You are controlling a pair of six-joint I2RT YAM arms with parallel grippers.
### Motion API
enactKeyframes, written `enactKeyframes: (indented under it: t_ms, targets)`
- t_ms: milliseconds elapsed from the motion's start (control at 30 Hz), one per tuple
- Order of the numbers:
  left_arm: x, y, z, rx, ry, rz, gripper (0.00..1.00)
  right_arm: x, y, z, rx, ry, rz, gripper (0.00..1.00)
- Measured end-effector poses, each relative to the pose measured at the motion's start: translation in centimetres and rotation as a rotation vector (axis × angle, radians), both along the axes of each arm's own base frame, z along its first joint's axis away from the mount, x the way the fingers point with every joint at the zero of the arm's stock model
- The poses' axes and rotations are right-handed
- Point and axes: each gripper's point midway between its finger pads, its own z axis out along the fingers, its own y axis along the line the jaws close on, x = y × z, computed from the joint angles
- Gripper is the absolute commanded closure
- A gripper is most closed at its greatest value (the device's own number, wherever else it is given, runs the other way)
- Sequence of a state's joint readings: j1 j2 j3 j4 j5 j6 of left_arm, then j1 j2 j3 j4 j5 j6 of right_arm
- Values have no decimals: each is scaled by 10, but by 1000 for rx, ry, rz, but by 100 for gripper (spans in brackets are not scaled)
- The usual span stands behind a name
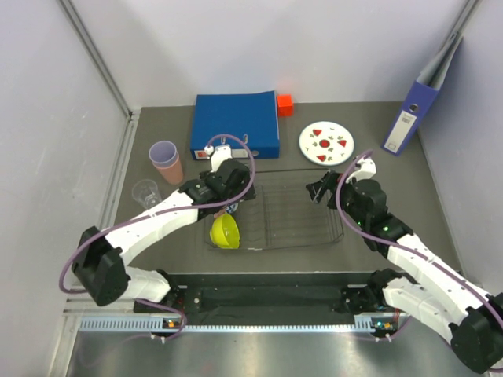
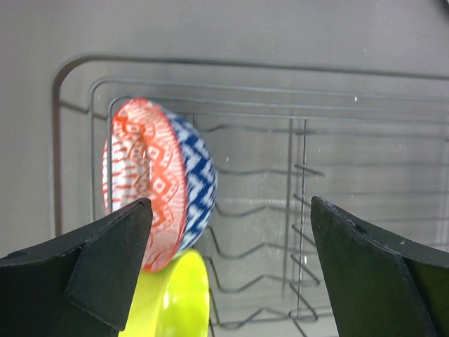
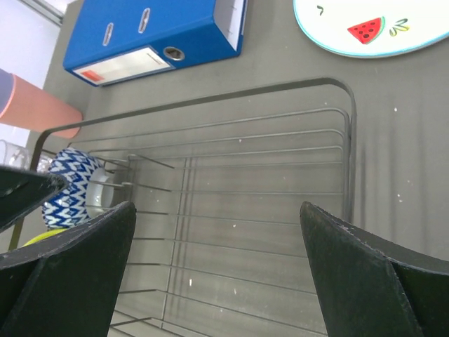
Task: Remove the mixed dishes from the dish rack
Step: Pick up the bowl from the dish rack.
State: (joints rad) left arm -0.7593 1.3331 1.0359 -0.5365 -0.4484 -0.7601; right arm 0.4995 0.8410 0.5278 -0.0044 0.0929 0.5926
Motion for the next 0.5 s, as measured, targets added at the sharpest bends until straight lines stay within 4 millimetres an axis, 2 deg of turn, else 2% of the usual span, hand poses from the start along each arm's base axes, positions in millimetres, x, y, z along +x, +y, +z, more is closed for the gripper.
enactKeyframes:
  t_ms: [133, 233, 267, 367, 500]
  targets:
    - [8, -5, -4, 19, 0, 3, 14, 0, -1, -2, -14, 7, -7, 0]
    - [10, -3, -5, 32, -7, 4, 29, 0, -1, -7, -25, 19, -8, 0]
    - [10, -3, -5, 37, -10, 3, 38, 1, -1, -9, -29, 25, -8, 0]
    - [12, -1, -6, 51, -13, 9, 45, 1, 0, -14, -37, 40, -6, 0]
    - [13, 0, -14, 76, 2, 8, 43, 1, 2, -19, -46, 54, -1, 0]
